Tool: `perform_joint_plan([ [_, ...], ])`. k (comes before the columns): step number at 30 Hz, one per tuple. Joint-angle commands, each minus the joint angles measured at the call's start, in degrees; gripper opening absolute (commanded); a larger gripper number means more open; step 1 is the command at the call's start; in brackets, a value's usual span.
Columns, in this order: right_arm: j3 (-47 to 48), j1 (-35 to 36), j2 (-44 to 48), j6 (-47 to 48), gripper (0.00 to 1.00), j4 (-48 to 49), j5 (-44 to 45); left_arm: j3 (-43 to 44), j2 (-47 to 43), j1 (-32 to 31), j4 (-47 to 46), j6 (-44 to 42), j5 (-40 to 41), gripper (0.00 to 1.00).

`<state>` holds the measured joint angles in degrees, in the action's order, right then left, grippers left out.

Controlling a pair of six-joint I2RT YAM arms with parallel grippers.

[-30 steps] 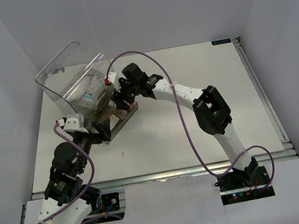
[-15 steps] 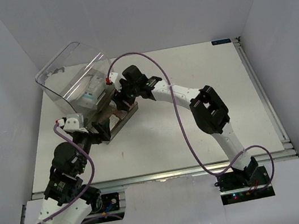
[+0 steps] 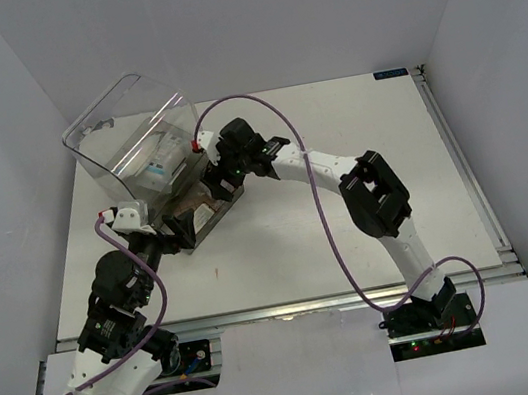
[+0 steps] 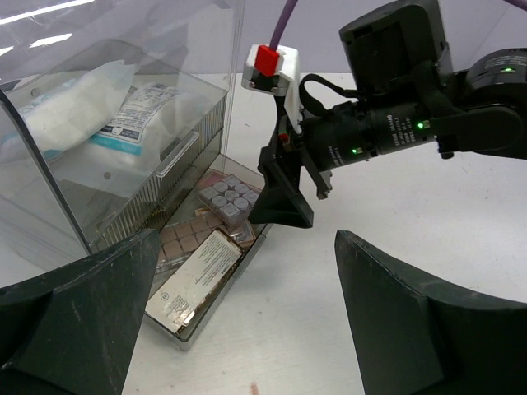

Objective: Organize the makeup

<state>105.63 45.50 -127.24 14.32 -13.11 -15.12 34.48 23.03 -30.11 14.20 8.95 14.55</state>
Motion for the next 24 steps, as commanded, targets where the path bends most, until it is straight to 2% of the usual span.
perform_joint_plan([
  [1, -3.92, -0.79, 11.12, 4.79, 0.90, -1.70, -1.66, -0.29, -0.06, 0.23, -0.34, -0.49, -0.14, 0.98],
  [5, -13.38, -5.95, 21.73, 6.92, 0.90, -2.22, -9.26, -1.74, 0.83, 0.23, -2.67, 0.84, -3.07, 0.98],
  [9, -24.76, -15.58, 31.67, 9.94, 0.90, -3.50, -28.93, -1.97, 5.23, 0.23, -3.78, 1.37, -10.66, 0.98],
  [10, -27.26, -17.33, 34.61, 10.83, 0.91, -3.37, -33.01, -1.79, 6.40, 0.23, -3.86, 1.68, -12.30, 0.97],
  [13, -36.75, -22.88, 42.46, 13.52, 0.96, -2.11, -37.86, -1.26, 11.13, 0.23, -4.26, 3.43, -18.38, 0.88],
  [14, -41.76, -24.42, 44.78, 14.38, 0.99, -1.76, -38.30, -0.50, 14.52, 0.23, -4.60, 4.45, -20.51, 0.84],
  [15, -44.51, -25.08, 49.59, 15.09, 1.00, -0.32, -38.07, 0.12, 16.61, 0.23, -4.53, 5.17, -24.22, 0.74],
  [16, -47.32, -25.52, 52.08, 15.12, 1.00, 0.92, -37.97, 1.49, 18.80, 0.23, -4.44, 6.12, -25.73, 0.68],
  [17, -52.57, -26.75, 56.48, 14.29, 1.00, 4.59, -38.57, 2.23, 22.74, 0.23, -4.14, 7.60, -27.98, 0.59],
  [19, -58.63, -29.86, 62.14, 12.14, 1.00, 10.25, -40.13, 4.13, 28.87, 0.14, -3.68, 9.59, -30.04, 0.39],
  [21, -61.96, -33.64, 65.39, 8.65, 1.00, 15.06, -42.11, 6.57, 35.90, 0.12, -2.44, 10.99, -30.36, 0.25],
  [22, -62.39, -34.91, 65.90, 8.45, 0.98, 15.70, -43.17, 7.71, 38.70, -0.09, -1.69, 10.94, -30.24, 0.24],
  [23, -62.53, -36.33, 66.04, 6.92, 0.93, 16.15, -44.20, 9.44, 42.43, -0.53, -0.60, 10.36, -29.09, 0.12],
  [24, -62.46, -37.31, 65.97, 6.42, 0.90, 16.27, -44.67, 11.37, 44.72, -1.11, 0.60, 9.76, -28.23, 0.08],
])
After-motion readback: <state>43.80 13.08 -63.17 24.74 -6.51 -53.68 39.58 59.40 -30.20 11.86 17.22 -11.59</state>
